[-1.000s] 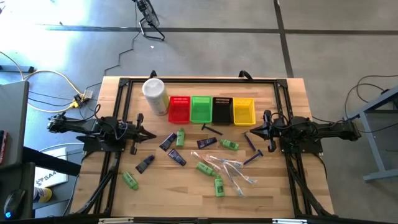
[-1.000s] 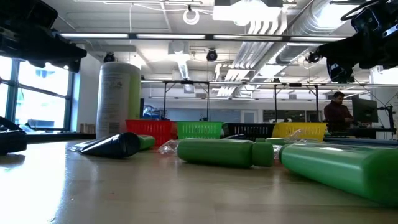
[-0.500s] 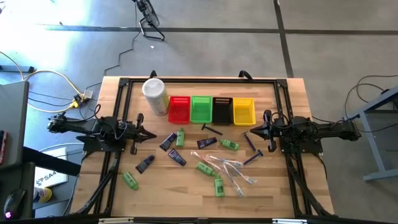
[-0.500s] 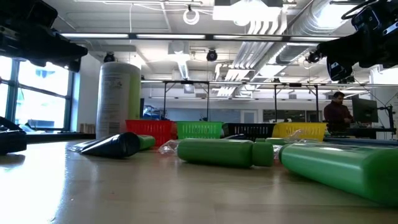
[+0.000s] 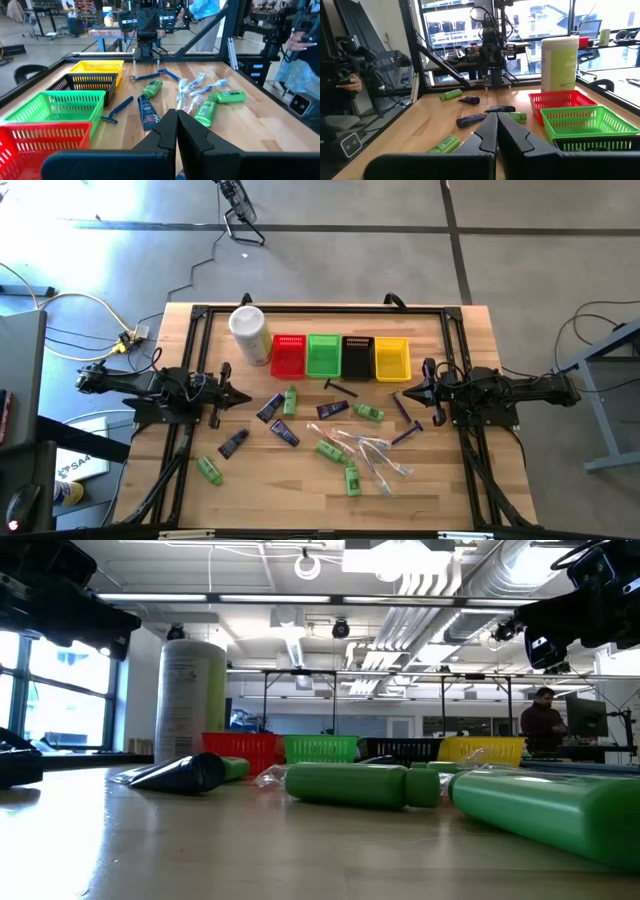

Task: Pick & Place Travel size toiletries
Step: Put the blue razor into the black bin

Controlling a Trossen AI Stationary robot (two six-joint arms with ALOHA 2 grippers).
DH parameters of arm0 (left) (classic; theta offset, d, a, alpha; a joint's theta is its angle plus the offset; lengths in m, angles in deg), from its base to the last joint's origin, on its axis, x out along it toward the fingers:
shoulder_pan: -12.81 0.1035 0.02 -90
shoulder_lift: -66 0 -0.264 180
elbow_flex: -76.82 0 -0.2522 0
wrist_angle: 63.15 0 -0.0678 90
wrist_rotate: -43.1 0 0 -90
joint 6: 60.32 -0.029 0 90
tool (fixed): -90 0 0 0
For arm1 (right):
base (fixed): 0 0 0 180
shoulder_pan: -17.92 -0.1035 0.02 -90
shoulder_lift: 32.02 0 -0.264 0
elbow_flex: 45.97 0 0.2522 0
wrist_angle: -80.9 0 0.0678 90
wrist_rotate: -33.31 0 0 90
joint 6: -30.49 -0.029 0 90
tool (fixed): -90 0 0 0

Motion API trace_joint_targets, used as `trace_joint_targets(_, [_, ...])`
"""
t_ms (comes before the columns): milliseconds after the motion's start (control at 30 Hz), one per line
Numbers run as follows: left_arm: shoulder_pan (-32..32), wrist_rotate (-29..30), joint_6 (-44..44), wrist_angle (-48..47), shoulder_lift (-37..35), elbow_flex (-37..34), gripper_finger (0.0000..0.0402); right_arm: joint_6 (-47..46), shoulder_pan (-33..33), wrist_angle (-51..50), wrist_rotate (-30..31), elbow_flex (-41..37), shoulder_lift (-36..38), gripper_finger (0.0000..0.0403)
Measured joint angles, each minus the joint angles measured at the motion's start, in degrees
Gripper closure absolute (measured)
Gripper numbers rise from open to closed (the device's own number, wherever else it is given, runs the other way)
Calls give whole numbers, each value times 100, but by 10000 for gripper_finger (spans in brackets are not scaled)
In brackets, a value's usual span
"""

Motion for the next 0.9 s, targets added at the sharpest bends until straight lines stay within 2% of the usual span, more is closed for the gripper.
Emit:
trace_joint_targets(533, [0, 46, -65, -4, 0, 11, 394, 2, 0, 0, -23, 2, 0, 400])
trace_joint_targets(900, [2, 584, -215, 9, 0, 20, 394, -284, 0, 98, 130, 7, -2, 400])
